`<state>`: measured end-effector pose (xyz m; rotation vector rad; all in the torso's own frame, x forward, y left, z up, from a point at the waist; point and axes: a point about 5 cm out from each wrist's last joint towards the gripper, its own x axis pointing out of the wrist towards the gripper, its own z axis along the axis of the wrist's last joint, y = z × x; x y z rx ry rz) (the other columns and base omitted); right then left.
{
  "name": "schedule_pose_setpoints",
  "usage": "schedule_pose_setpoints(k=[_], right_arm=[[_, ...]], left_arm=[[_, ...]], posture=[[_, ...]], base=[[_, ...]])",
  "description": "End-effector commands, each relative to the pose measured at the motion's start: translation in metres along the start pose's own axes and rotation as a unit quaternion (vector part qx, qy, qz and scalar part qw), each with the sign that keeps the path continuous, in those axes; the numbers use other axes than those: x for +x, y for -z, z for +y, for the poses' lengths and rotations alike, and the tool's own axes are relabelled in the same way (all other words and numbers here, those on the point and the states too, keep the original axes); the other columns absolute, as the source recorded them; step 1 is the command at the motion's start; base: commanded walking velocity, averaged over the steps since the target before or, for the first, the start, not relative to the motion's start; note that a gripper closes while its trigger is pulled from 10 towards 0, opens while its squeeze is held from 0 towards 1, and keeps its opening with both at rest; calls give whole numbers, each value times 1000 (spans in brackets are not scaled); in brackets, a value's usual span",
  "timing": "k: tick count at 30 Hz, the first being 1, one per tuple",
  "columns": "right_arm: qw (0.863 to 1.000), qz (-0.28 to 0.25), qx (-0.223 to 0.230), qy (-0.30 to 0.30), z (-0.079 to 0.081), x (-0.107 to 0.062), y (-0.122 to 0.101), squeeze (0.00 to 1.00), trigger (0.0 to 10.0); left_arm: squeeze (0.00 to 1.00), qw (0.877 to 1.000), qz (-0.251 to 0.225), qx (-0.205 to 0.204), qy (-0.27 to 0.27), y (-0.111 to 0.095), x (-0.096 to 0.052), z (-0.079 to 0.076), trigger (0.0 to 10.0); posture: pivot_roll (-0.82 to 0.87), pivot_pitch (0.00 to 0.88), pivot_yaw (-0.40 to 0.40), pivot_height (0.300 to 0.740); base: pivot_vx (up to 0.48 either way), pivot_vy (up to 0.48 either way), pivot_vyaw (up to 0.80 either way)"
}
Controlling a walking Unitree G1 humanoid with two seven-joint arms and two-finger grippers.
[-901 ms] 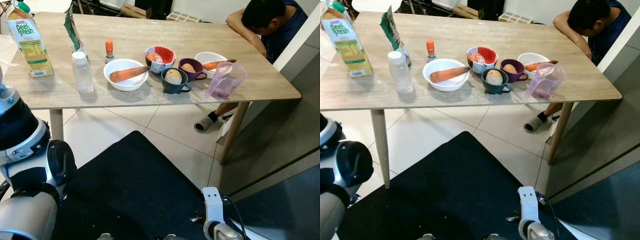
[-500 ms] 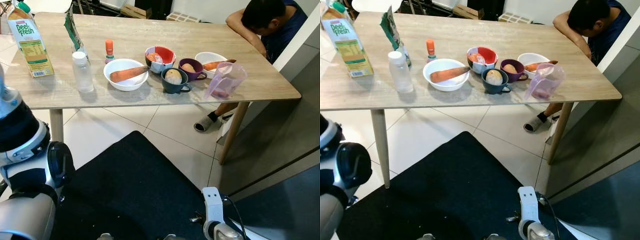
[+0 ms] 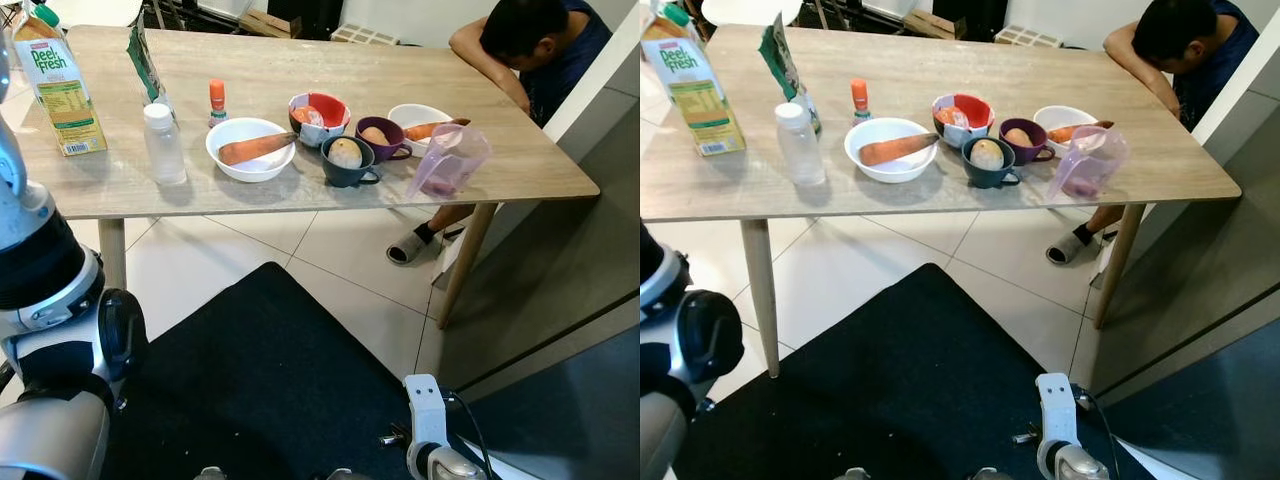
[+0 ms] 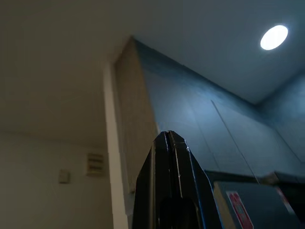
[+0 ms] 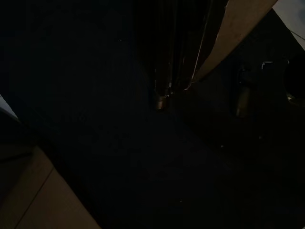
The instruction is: Restocking fridge
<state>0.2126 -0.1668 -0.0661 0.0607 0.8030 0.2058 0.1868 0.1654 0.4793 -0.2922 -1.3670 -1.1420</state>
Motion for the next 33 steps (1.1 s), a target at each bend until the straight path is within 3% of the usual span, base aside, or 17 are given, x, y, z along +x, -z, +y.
schedule_pose_setpoints(k=[1,5,16,21,25,28,33], right_arm=[[1000,9,7,8,-4,-3,8,0,10000],[1000,9,7,8,-4,-3,7,0,10000],[1000,8,8,6,-3,-3,7,0,10000],[1000,9,9,6,-2,-3,8,0,10000],[1000,10,10,6,-2,-3,9,0,10000],[1000,9,11,5,-2,-3,9,0,10000],[1000,8,12,5,-1,-2,8,0,10000]], left_arm=[[0,1000,7,24,19,-2,4,-8,10000],[0,1000,6,22,8,-3,3,-3,10000],[0,998,33,35,44,6,6,-13,10000],[0,999,22,33,23,3,5,-7,10000],[0,998,27,30,47,5,6,-13,10000],[0,1000,10,21,18,3,5,-9,10000],[0,999,14,14,38,4,6,-13,10000]], posture=[[-2,148,-121,740],[-1,147,-119,740],[3,148,-119,740],[4,149,-117,740],[5,148,-118,740],[3,150,-114,740],[4,148,-113,740]], base=[[0,0,0],[0,0,0],[0,0,0],[0,0,0],[0,0,0],[0,0,0],[0,0,0]])
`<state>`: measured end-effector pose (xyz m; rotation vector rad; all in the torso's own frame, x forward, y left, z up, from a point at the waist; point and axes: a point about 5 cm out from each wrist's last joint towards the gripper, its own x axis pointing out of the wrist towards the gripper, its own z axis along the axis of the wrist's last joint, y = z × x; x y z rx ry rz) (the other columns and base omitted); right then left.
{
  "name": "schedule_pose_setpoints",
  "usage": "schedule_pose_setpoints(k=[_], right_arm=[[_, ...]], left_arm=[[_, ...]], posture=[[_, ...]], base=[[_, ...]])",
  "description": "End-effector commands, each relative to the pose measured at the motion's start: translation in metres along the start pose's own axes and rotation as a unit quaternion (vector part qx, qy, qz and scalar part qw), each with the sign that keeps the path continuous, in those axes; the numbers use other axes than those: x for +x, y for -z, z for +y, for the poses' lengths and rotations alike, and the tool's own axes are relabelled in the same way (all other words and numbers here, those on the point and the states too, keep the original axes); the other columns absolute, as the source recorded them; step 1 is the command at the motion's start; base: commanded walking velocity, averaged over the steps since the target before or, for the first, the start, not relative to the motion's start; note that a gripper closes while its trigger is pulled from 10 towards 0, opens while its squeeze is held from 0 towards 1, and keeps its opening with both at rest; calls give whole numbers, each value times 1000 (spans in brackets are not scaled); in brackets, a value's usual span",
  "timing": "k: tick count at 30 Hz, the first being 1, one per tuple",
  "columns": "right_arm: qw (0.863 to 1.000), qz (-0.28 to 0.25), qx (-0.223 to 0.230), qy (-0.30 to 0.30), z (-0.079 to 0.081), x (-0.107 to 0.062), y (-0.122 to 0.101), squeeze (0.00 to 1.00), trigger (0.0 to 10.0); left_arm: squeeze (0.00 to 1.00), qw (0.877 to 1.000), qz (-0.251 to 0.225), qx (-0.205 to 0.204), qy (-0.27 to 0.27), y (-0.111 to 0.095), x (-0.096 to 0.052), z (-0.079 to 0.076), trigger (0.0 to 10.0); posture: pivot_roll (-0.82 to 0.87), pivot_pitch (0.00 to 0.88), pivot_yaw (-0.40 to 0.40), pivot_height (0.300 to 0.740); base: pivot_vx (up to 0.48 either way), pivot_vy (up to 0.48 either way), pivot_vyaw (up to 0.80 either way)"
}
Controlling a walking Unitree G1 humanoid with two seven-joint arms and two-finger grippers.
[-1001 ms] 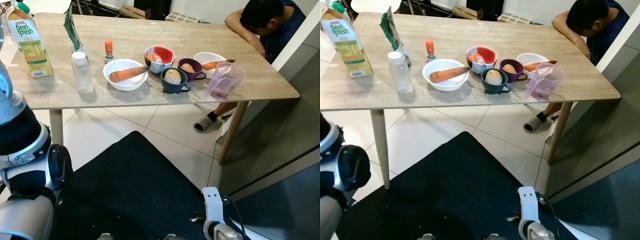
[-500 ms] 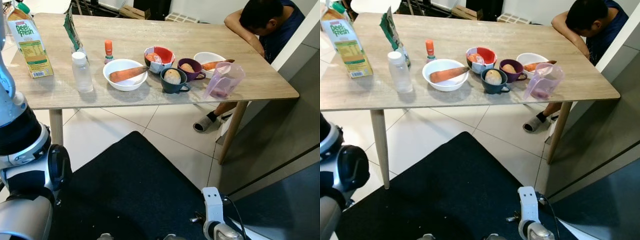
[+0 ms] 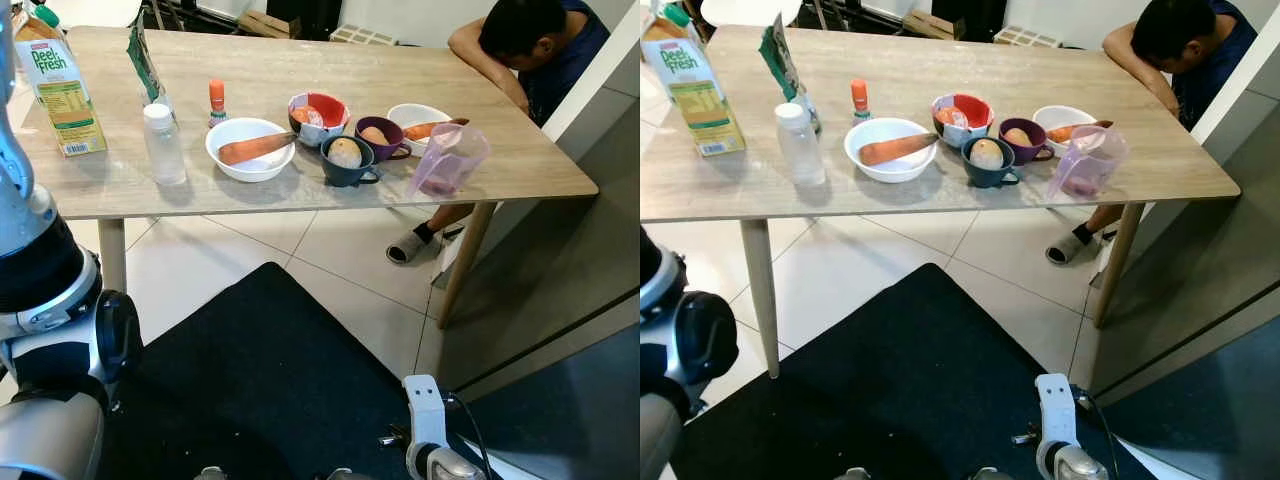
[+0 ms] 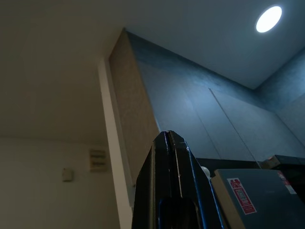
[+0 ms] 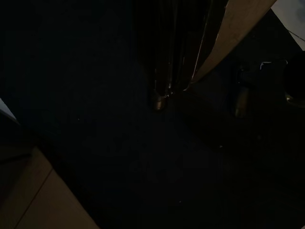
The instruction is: Restocking fridge
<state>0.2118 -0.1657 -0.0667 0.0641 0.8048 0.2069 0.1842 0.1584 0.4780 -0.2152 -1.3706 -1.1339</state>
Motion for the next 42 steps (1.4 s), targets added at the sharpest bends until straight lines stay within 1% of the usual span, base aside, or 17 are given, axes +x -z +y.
schedule_pose_setpoints(k=[1,8,13,16,19,24,28,30,32,33,35,37,38,39,40,41,42], right_arm=[[1000,7,10,6,-2,-2,7,0,10000],[1000,11,11,10,-5,-5,12,0,10000],[1000,7,17,18,-8,-4,9,0,10000],[1000,5,19,19,-7,-4,8,0,10000],[1000,4,19,19,-7,-4,8,0,10000],[1000,-1,21,18,-5,-2,4,0,10000],[1000,-3,22,17,-4,-2,3,0,10000],[1000,-5,20,13,-2,-1,1,0,10000],[1000,-6,20,12,-1,0,1,0,10000],[1000,-7,21,12,0,0,0,0,10000],[1000,-7,21,12,0,0,0,0,10000],[1000,-8,23,12,1,0,1,0,10000],[1000,-8,23,12,1,0,1,0,10000],[1000,-9,23,13,1,0,1,0,10000],[1000,-9,23,13,1,0,1,0,10000],[1000,-9,23,12,1,0,1,0,10000],[1000,-9,23,12,1,0,1,0,10000]], left_arm=[[0,1000,-4,-10,22,0,4,-7,10000],[0,987,68,16,-144,9,-19,34,10000],[0,928,259,48,-263,52,-60,75,10000],[0,862,417,34,-287,132,-145,31,10000],[0,844,454,16,-285,150,-173,6,10000],[0,733,584,-17,-349,169,-285,-59,10000],[0,696,627,-28,-350,170,-323,-86,10000],[0,646,674,-26,-358,163,-359,-111,10000],[0,629,687,-15,-364,159,-370,-118,10000],[0,591,704,-9,-394,152,-388,-128,10000],[0,591,704,-9,-394,152,-388,-128,10000],[0,501,735,2,-457,133,-427,-152,10000],[0,501,735,2,-457,133,-427,-152,10000],[0,460,746,2,-482,124,-442,-165,10000],[0,460,746,2,-482,124,-442,-165,10000],[0,417,756,-1,-504,114,-457,-179,10000],[0,417,756,-1,-504,114,-457,-179,10000]], posture=[[4,148,-113,740],[1,126,-116,740],[-6,116,-108,740],[-11,106,-101,740],[-11,106,-101,740],[-15,90,-93,740],[-6,77,-93,740],[2,72,-85,740],[3,63,-82,740],[4,45,-80,740],[4,45,-80,740],[-1,29,-83,740],[-1,29,-83,740],[-1,29,-83,740],[-1,29,-83,740],[-5,16,-75,740],[-5,16,-75,740]], base=[[0,0,0],[0,0,0],[0,0,0],[0,0,0],[0,0,0],[0,0,0],[0,0,0],[0,0,0],[0,0,0],[0,0,0],[0,0,0],[0,0,0],[0,0,0],[0,0,0],[0,0,0],[0,0,0],[0,0,0]])
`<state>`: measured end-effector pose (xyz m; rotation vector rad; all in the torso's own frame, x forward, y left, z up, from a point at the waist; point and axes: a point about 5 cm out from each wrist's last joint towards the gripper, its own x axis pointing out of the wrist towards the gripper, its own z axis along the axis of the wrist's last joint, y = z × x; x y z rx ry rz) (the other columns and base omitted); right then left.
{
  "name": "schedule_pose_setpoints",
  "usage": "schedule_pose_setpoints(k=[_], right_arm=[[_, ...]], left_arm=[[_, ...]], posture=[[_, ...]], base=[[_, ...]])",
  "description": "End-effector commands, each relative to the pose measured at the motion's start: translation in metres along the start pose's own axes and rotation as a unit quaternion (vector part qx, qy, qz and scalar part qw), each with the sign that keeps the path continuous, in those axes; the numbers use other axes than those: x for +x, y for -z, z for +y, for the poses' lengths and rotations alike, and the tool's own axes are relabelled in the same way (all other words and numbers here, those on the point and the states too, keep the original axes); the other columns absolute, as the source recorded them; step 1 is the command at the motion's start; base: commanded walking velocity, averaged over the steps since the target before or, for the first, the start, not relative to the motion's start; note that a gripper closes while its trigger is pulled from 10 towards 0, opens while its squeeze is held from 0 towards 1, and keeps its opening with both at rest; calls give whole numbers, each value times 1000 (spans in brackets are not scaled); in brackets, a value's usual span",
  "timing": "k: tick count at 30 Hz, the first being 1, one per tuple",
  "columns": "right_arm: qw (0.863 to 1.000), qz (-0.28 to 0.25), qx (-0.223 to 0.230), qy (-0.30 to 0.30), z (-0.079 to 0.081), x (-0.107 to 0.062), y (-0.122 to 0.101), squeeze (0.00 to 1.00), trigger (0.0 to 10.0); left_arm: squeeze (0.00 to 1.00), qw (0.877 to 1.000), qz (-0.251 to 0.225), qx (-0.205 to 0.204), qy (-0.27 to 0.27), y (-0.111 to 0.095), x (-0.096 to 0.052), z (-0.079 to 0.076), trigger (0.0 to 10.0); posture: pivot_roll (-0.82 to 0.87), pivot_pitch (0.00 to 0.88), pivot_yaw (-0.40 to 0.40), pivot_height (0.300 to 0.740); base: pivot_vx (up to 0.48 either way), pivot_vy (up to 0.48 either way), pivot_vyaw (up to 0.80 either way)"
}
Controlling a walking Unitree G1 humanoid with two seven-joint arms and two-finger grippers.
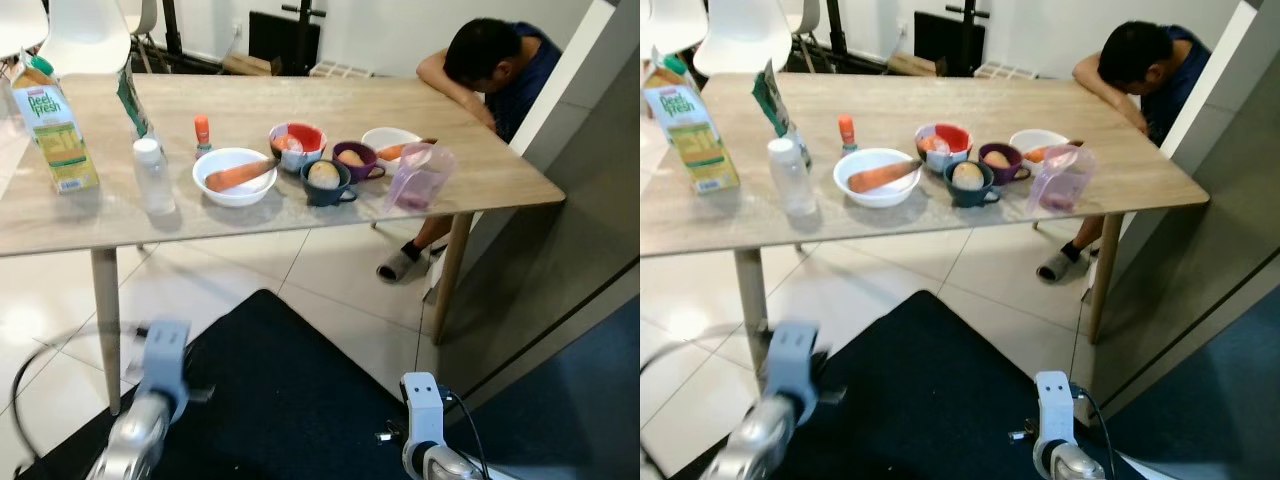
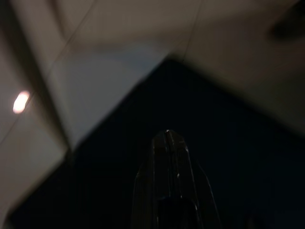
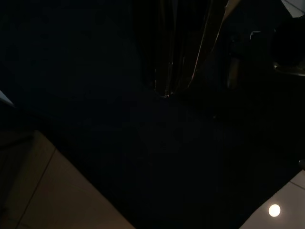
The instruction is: Restocking fridge
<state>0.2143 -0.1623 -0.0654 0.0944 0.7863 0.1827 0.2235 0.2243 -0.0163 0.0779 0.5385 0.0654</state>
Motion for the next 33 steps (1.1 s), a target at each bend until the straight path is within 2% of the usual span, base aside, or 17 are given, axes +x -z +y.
schedule_pose_setpoints(k=[1,2,3,4,6,7,8,10,13,15,16,17,18,22,27,30,33], right_arm=[[1000,2,6,6,-2,-1,4,0,10000],[1000,2,3,3,-1,-1,4,0,10000],[1000,2,3,3,-1,-1,4,0,10000],[1000,3,-1,-2,1,-1,4,0,10000],[1000,3,-1,-2,1,-1,4,0,10000],[1000,4,-4,-6,2,-1,6,0,10000],[1000,4,-4,-6,2,-1,6,0,10000],[1000,7,-7,-10,5,-2,10,0,10000],[1000,9,-6,-10,5,-2,11,0,10000],[1000,12,-6,-11,6,-3,14,0,10000],[1000,12,-6,-11,6,-3,14,0,10000],[1000,13,-5,-11,7,-3,15,0,10000],[1000,14,-5,-11,7,-3,15,0,10000],[1000,15,-5,-12,8,-3,16,0,10000],[1000,16,-5,-13,9,-3,17,0,10000],[1000,14,1,-19,10,-2,16,0,10000],[1000,12,3,-25,11,-2,14,0,10000]], left_arm=[[0,997,49,-40,-49,31,-7,4,10000],[0,990,85,-74,-85,52,-14,11,10000],[0,990,85,-74,-85,52,-14,11,10000],[0,982,115,-96,-118,70,-22,15,10000],[0,982,115,-96,-118,70,-22,15,10000],[0,974,134,-113,-142,84,-30,16,10000],[0,974,134,-113,-142,84,-30,16,10000],[0,968,154,-111,-162,97,-37,11,10000],[0,969,151,-112,-160,98,-37,7,10000],[0,981,121,-94,-118,90,-32,-3,10000],[0,981,121,-94,-118,90,-32,-3,10000],[0,987,105,-74,-99,86,-29,-6,10000],[0,990,87,-79,-77,83,-28,-10,10000],[0,990,63,-92,-86,82,-31,-8,10000],[0,987,91,-79,-103,92,-35,-5,10000],[0,986,105,-96,-82,96,-35,-12,10000],[0,986,122,-92,-66,98,-34,-19,10000]], posture=[[-8,9,-71,740],[-16,6,-68,740],[-16,6,-68,740],[-20,6,-66,740],[-20,6,-66,740],[-25,9,-56,740],[-25,9,-56,740],[-30,18,-51,740],[-29,21,-52,740],[-25,28,-53,740],[-25,28,-53,740],[-22,35,-53,740],[-21,38,-55,740],[-14,44,-61,740],[-14,49,-63,740],[-12,49,-68,740],[-9,51,-76,740]], base=[[0,0,0],[0,0,0],[0,0,0],[0,0,0],[0,0,0],[0,0,0],[0,0,0],[0,0,0],[0,0,0],[0,0,0],[0,0,0],[0,0,0],[0,0,0],[0,0,0],[0,0,0],[0,0,0],[0,0,0]])
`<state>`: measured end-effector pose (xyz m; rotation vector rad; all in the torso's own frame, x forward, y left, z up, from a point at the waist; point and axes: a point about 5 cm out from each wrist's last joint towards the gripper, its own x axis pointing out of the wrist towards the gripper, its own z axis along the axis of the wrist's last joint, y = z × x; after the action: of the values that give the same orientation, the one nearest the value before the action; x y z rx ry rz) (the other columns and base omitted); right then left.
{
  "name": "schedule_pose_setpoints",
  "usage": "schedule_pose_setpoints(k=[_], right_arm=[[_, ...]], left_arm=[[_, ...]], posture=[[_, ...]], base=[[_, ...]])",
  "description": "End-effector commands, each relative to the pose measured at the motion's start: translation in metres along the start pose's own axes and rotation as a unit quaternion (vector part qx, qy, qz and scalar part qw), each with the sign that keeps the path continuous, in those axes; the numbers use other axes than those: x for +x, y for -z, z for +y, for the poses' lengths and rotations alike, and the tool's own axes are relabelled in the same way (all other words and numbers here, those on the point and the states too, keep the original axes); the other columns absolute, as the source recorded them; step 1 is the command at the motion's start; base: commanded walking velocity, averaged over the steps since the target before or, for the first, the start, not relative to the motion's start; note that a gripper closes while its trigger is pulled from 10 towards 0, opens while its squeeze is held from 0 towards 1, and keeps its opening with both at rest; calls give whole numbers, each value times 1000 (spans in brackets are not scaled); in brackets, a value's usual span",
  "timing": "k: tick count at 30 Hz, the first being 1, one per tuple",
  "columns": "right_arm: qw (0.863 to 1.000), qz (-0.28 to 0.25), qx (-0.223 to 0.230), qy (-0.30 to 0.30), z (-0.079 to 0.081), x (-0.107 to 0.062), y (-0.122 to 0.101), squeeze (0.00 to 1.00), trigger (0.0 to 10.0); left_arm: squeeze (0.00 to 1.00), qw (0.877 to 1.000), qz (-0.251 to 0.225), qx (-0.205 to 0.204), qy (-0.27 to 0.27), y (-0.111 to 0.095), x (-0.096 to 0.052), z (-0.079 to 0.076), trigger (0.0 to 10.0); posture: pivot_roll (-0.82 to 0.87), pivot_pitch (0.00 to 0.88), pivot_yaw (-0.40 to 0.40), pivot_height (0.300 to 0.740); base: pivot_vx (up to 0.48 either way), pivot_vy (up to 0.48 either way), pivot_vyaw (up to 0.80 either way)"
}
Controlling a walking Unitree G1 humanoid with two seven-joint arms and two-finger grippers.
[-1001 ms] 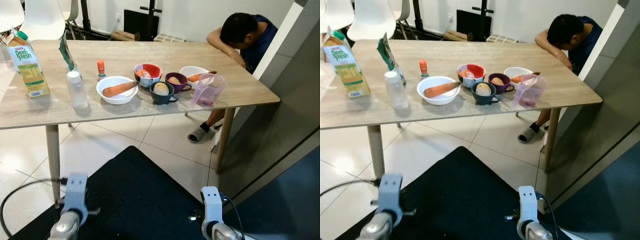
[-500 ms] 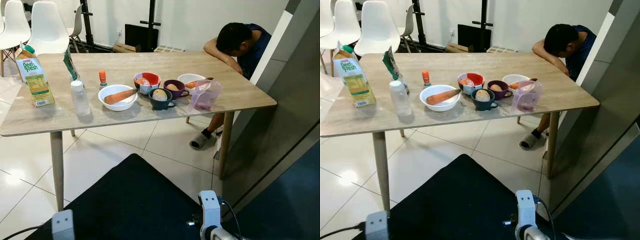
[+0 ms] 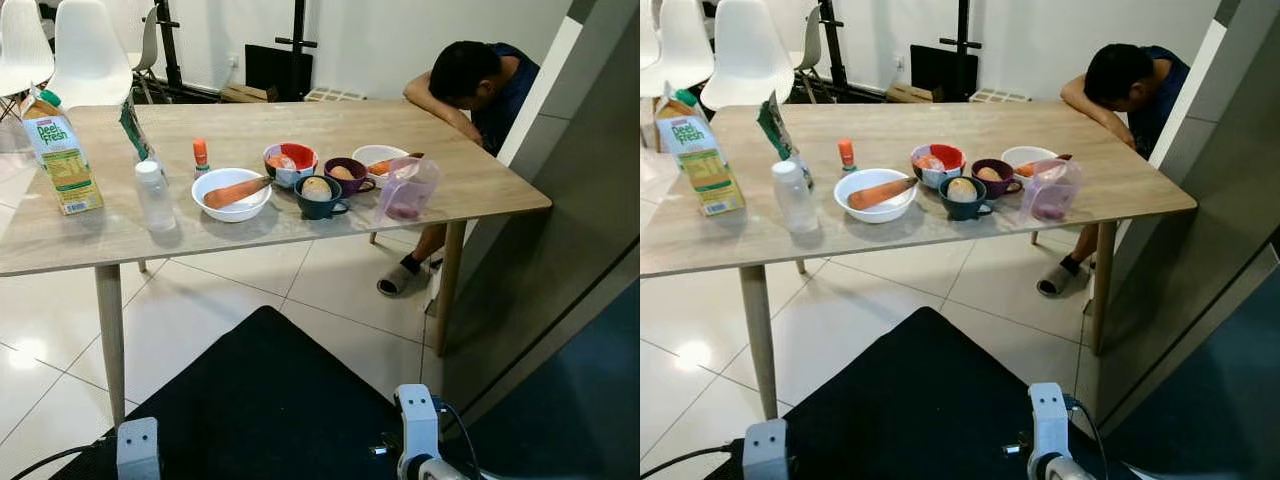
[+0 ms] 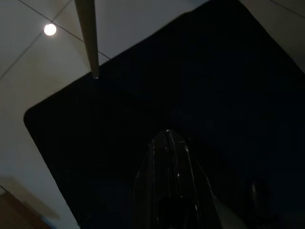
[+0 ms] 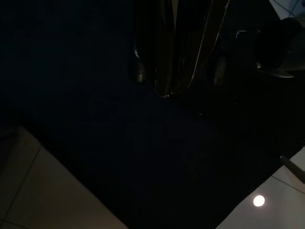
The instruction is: Restocking fridge
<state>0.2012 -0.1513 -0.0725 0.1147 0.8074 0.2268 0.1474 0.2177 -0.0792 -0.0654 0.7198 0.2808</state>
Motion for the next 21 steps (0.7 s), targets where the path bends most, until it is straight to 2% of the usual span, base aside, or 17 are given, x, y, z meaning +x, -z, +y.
schedule_pose_setpoints(k=[1,4,10,12,16,18,21], right_arm=[[1000,0,1,-1,0,0,0,0,10000],[1000,10,-15,4,-1,0,1,0,10000],[999,17,-30,-8,2,0,3,0,10000],[999,19,-33,-9,2,0,4,0,10000],[999,22,-36,-13,3,0,5,0,10000],[997,30,-59,-27,6,-1,9,0,10000],[997,34,-68,-32,8,-1,11,0,10000]], left_arm=[[0,1000,25,2,11,7,0,-9,10000],[0,998,29,47,19,6,2,-16,10000],[0,999,3,42,17,2,1,-18,10000],[0,998,7,60,9,5,0,-16,10000],[0,998,7,64,4,6,0,-14,10000],[0,998,20,66,0,10,-1,-9,10000],[0,997,37,72,1,13,0,-5,10000]], posture=[[-9,51,-76,740],[-4,55,-81,740],[1,61,-82,740],[3,62,-82,740],[4,63,-81,740],[5,66,-79,740],[6,66,-79,740]], base=[[0,0,0],[0,0,0],[0,0,0],[0,0,0],[0,0,0],[0,0,0],[0,0,0]])
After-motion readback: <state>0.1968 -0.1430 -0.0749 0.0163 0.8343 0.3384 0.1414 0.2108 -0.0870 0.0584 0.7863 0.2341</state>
